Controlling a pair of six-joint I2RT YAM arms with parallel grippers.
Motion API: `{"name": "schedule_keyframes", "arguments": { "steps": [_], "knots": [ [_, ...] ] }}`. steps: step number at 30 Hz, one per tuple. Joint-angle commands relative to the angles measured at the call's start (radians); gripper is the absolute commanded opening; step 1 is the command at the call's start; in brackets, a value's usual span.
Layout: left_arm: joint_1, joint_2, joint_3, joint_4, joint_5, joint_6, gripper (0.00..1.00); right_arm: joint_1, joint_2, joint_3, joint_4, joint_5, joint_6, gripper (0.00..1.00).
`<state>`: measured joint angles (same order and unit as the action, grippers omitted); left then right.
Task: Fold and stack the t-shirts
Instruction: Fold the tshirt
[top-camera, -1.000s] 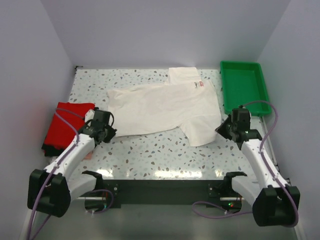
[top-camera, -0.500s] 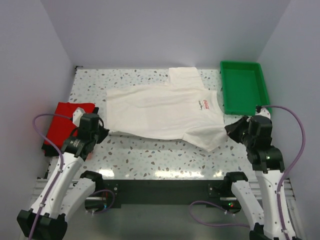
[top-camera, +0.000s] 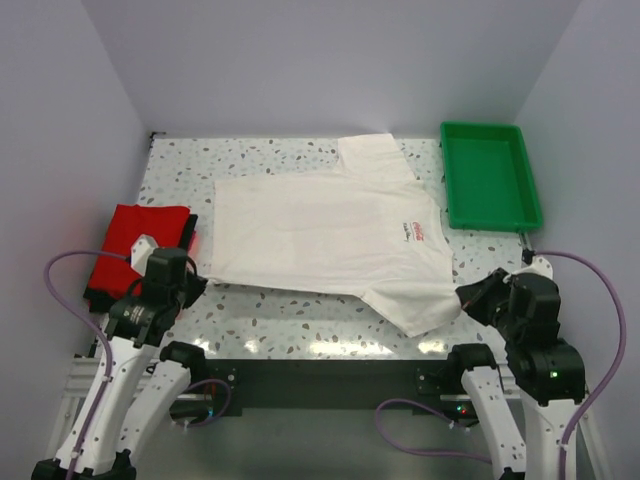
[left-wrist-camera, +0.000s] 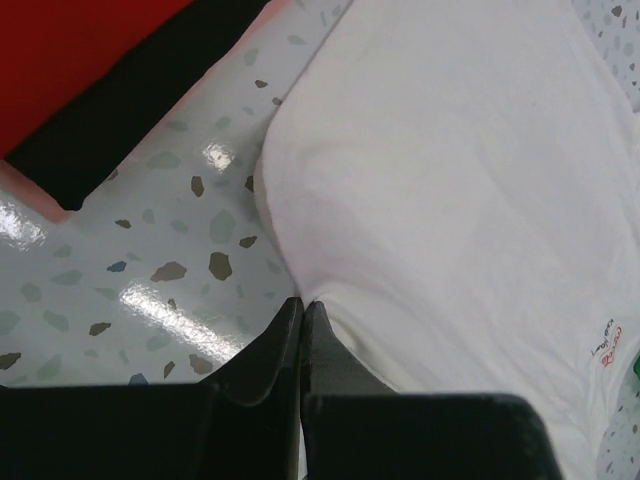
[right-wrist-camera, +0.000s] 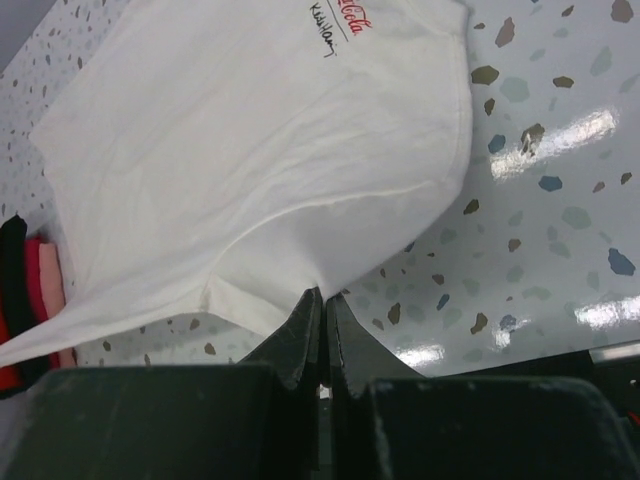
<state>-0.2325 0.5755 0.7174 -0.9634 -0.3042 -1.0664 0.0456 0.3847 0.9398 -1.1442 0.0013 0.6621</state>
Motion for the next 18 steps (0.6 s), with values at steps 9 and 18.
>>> {"name": "schedule_keyframes", "arguments": {
  "steps": [9,18],
  "knots": [
    [-0.004,0.098,0.050,0.035,-0.014,-0.012,0.00,-0.001,0.103,0.024,0.079,-0.064,-0.036,0.00],
    [0.001,0.461,0.126,0.227,-0.003,0.023,0.00,-0.001,0.582,0.059,0.408,-0.090,-0.102,0.00]
  ]
}}
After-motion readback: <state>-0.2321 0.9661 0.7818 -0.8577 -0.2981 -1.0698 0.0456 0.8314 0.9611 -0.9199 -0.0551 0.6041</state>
